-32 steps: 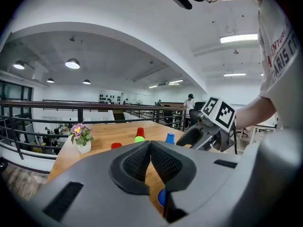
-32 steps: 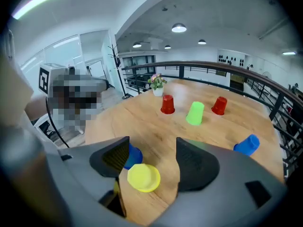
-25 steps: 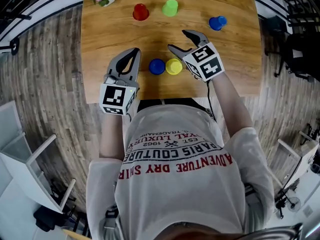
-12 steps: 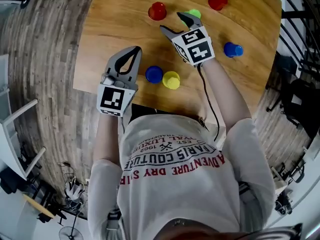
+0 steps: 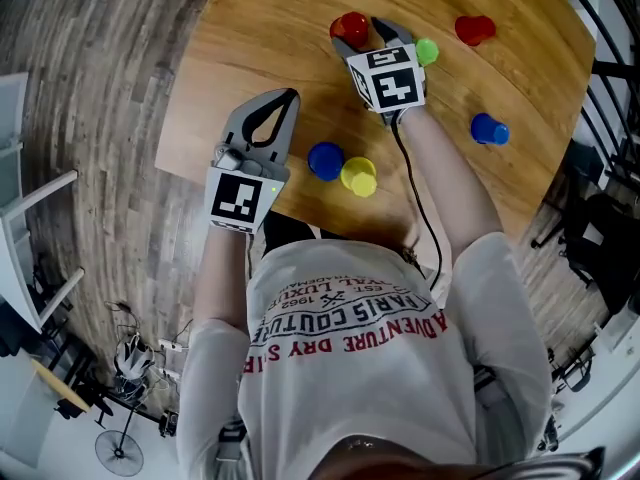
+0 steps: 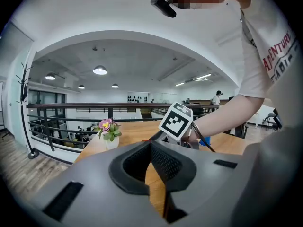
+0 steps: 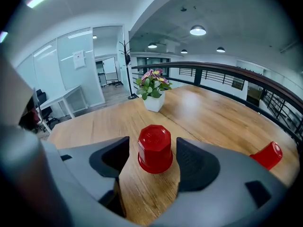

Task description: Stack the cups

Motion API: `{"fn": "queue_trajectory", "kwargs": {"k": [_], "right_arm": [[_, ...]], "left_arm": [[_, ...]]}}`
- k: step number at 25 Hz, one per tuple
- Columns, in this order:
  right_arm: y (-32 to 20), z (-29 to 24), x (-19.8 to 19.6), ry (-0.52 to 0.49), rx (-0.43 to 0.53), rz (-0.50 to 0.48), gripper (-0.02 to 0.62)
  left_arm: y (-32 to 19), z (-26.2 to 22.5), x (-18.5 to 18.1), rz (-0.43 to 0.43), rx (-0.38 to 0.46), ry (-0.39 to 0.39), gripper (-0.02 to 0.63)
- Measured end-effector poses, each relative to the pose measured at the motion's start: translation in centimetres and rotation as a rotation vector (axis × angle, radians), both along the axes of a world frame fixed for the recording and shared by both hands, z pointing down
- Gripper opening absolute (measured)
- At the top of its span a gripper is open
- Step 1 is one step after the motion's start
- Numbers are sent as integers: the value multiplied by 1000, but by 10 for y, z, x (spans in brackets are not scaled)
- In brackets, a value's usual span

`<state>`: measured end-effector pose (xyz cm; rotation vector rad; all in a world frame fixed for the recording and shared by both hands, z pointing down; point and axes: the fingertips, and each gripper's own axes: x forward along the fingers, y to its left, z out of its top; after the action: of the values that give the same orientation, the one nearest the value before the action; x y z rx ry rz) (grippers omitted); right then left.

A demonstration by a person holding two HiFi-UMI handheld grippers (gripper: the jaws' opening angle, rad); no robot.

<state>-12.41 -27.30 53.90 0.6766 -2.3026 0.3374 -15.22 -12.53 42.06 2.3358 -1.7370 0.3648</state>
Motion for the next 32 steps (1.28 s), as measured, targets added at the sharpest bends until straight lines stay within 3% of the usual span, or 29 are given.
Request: {"fn": "queue_trajectory", "kwargs": {"k": [4,6,14,23,32], "right_arm": [[-3,12,-4,9,-38,23,300],[-2,14,-3,17,-38,22,252],[16,-12,13,10,8,30,250],[53,-45,71,4,8,116,250],[107,-46,153,33,9,276,250]], "left_arm": [[3,6,-3,16,-15,1,17],[5,6,-3,28,-22,4,17],[8,-6,-2,100,-4,-23,17],[14,-25,20,196,18,-4,17],[32,-28,70,368,31,18,17]]}}
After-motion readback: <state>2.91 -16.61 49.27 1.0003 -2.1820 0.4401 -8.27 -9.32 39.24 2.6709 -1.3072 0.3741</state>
